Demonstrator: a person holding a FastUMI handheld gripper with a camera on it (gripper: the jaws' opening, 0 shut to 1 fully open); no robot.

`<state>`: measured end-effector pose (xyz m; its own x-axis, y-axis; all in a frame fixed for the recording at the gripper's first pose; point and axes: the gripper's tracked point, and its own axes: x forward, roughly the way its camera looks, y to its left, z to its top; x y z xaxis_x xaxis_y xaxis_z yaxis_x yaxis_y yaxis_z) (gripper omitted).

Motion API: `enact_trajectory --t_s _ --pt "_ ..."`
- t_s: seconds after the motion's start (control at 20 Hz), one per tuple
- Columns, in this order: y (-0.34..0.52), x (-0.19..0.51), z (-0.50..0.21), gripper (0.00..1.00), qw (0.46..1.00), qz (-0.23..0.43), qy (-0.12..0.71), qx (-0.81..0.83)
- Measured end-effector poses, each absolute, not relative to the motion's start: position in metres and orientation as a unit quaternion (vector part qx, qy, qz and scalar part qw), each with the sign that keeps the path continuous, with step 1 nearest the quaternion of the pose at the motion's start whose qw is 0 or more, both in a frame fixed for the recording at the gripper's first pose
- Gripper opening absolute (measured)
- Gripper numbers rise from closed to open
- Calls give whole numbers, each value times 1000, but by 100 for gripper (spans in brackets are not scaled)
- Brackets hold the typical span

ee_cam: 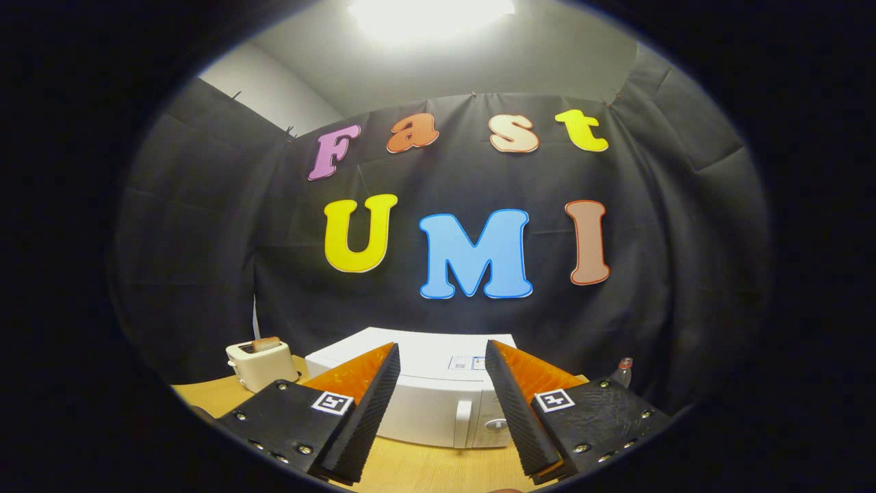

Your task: Open the microwave, put the food inside, and close the microwave door.

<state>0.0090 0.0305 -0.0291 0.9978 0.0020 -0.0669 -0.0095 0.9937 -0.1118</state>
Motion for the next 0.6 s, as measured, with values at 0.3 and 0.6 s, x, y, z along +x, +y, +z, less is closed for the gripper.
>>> enact_trajectory --t_s 0.3,0.6 --pt "51 8 -50 82 996 5 38 -79" --pt "43 28 -100 82 993 -33 50 -98"
